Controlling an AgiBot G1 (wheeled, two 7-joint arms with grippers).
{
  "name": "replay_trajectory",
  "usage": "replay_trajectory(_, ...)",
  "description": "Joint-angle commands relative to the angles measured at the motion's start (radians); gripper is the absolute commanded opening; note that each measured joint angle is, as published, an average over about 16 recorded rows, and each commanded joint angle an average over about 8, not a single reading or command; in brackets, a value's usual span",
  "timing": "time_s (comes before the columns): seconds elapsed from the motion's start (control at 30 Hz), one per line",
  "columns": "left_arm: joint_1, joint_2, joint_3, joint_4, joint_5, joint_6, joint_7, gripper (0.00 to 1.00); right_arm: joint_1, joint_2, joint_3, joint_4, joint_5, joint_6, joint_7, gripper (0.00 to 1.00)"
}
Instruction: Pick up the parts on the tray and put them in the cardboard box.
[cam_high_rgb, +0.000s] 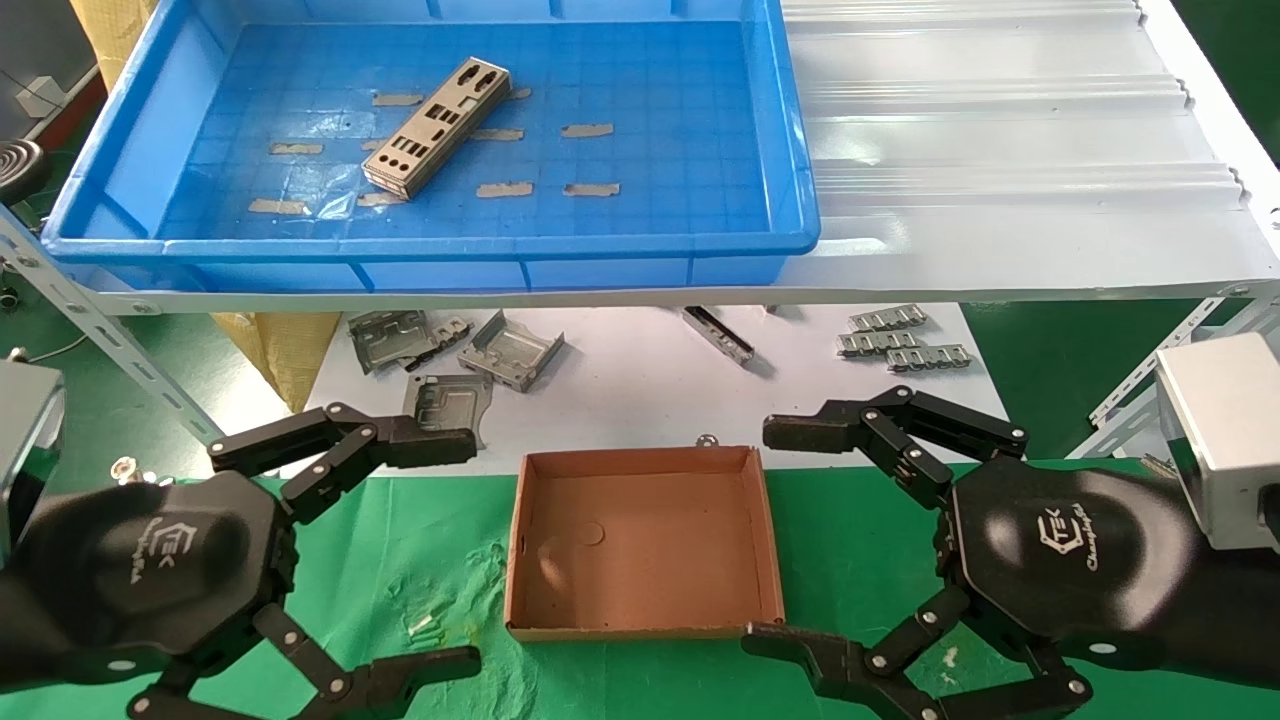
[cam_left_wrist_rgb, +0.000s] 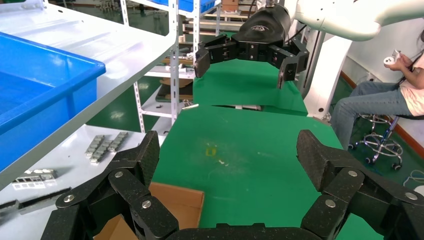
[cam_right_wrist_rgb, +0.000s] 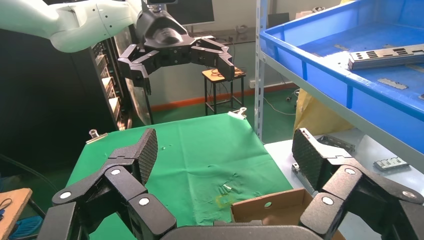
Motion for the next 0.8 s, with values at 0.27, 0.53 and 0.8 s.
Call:
replay_trajectory(0.27, 0.0, 0.0, 0.0, 0.0, 0.0, 0.0, 0.0, 1.0, 0.0, 0.0, 0.0, 0.0, 0.0, 0.0, 0.0, 1.0)
replay_trajectory(0.53, 0.0, 0.0, 0.0, 0.0, 0.0, 0.0, 0.0, 1.0, 0.0, 0.0, 0.0, 0.0, 0.0, 0.0, 0.0, 1.0)
replay_trajectory(0.8, 0.0, 0.0, 0.0, 0.0, 0.0, 0.0, 0.0, 1.0, 0.0, 0.0, 0.0, 0.0, 0.0, 0.0, 0.0, 1.0)
